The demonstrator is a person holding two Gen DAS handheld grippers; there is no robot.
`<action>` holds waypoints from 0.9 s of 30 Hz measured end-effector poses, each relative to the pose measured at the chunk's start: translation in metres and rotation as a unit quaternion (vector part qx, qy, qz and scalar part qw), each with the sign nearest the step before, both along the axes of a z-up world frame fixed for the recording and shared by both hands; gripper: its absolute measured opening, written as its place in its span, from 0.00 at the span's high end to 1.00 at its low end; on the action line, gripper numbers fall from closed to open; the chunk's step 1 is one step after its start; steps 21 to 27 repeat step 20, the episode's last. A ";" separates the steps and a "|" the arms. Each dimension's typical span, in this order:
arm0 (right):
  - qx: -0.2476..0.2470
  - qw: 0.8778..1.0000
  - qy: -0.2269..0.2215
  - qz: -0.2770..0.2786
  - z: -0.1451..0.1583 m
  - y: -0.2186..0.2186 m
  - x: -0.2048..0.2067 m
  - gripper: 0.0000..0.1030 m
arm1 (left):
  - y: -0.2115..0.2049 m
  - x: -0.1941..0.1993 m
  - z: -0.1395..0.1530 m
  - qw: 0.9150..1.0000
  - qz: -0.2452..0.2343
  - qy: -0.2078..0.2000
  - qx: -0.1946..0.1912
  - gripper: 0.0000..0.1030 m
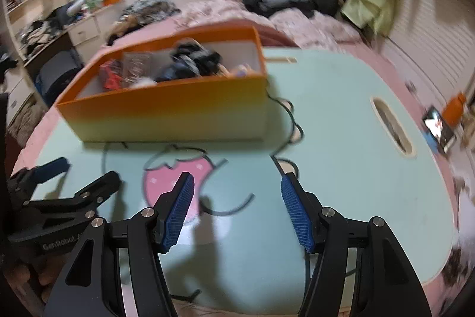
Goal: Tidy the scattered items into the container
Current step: 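Withdraw both open grippers from the box back over the table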
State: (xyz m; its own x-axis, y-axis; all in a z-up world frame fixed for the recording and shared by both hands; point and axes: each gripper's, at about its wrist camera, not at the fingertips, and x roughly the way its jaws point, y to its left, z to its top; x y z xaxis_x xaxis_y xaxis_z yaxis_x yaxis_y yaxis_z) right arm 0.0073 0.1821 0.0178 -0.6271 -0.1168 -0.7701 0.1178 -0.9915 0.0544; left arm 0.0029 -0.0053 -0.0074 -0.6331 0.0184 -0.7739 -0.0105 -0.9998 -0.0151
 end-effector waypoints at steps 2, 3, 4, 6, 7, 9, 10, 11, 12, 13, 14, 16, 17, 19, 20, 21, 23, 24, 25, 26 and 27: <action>0.012 1.000 -0.004 -0.016 -0.005 0.003 -0.001 0.32 | 0.000 0.001 0.000 1.000 0.001 0.003 0.000 0.00; 0.023 0.999 -0.007 -0.025 -0.006 0.004 -0.002 0.23 | 0.000 0.001 -0.001 1.000 0.001 0.004 0.000 0.00; 0.027 0.999 -0.009 -0.029 -0.007 0.005 -0.002 0.19 | -0.001 0.001 -0.001 1.000 0.001 0.005 0.000 0.00; 0.036 0.999 -0.010 -0.028 -0.007 0.003 -0.002 0.15 | -0.001 0.002 -0.002 1.000 0.003 0.007 0.001 0.00; 0.037 0.999 -0.011 -0.024 -0.006 0.001 -0.001 0.14 | -0.002 0.002 -0.002 1.000 0.003 0.007 0.001 0.00; 0.038 0.999 -0.012 -0.020 -0.005 -0.001 -0.001 0.09 | -0.002 0.001 -0.002 1.000 0.003 0.006 0.001 0.00; 0.037 0.999 -0.013 -0.018 -0.006 -0.001 -0.001 0.08 | -0.002 0.001 -0.002 1.000 0.003 0.006 0.001 0.00; 0.037 0.999 -0.014 -0.016 -0.006 -0.002 -0.001 0.06 | -0.002 0.001 -0.002 1.000 0.003 0.006 0.001 0.00; 0.037 0.999 -0.015 -0.014 -0.006 -0.002 -0.001 0.05 | -0.002 0.000 -0.002 1.000 0.003 0.006 0.001 0.00; 0.037 0.999 -0.015 -0.014 -0.005 -0.002 0.000 0.05 | -0.001 0.000 -0.002 1.000 0.003 0.006 0.001 0.00; 0.037 0.999 -0.015 -0.013 -0.006 -0.003 0.000 0.05 | -0.001 0.000 -0.002 1.000 0.002 0.006 0.001 0.00; 0.037 0.999 -0.016 -0.013 -0.011 -0.002 -0.003 0.05 | -0.001 0.000 -0.002 1.000 0.003 0.005 0.001 0.00; 0.037 0.999 -0.016 -0.013 -0.011 -0.002 -0.003 0.05 | -0.002 0.000 -0.002 1.000 0.003 0.006 0.001 0.00; 0.037 0.999 -0.016 -0.013 -0.010 -0.002 -0.002 0.05 | -0.002 0.000 -0.002 1.000 0.003 0.007 0.001 0.00; 0.037 0.999 -0.016 -0.013 -0.011 -0.002 -0.003 0.05 | -0.003 0.000 -0.003 1.000 0.003 0.007 0.002 0.00; 0.037 0.999 -0.016 -0.013 -0.011 -0.002 -0.003 0.05 | -0.003 0.000 -0.003 1.000 0.003 0.007 0.002 0.00; 0.037 0.999 -0.016 -0.013 -0.011 -0.002 -0.003 0.05 | -0.003 0.000 -0.003 1.000 0.003 0.007 0.002 0.00; 0.037 0.999 -0.016 -0.013 -0.011 -0.002 -0.003 0.05 | -0.003 0.000 -0.003 1.000 0.003 0.007 0.002 0.00; 0.037 0.999 -0.016 -0.013 -0.011 -0.002 -0.003 0.05 | -0.003 0.000 -0.003 1.000 0.003 0.007 0.002 0.00; 0.037 0.999 -0.016 -0.013 -0.011 -0.002 -0.003 0.05 | -0.003 0.000 -0.003 1.000 0.003 0.007 0.002 0.00; 0.037 0.999 -0.016 -0.013 -0.011 -0.002 -0.003 0.05 | -0.003 0.000 -0.003 1.000 0.003 0.007 0.002 0.00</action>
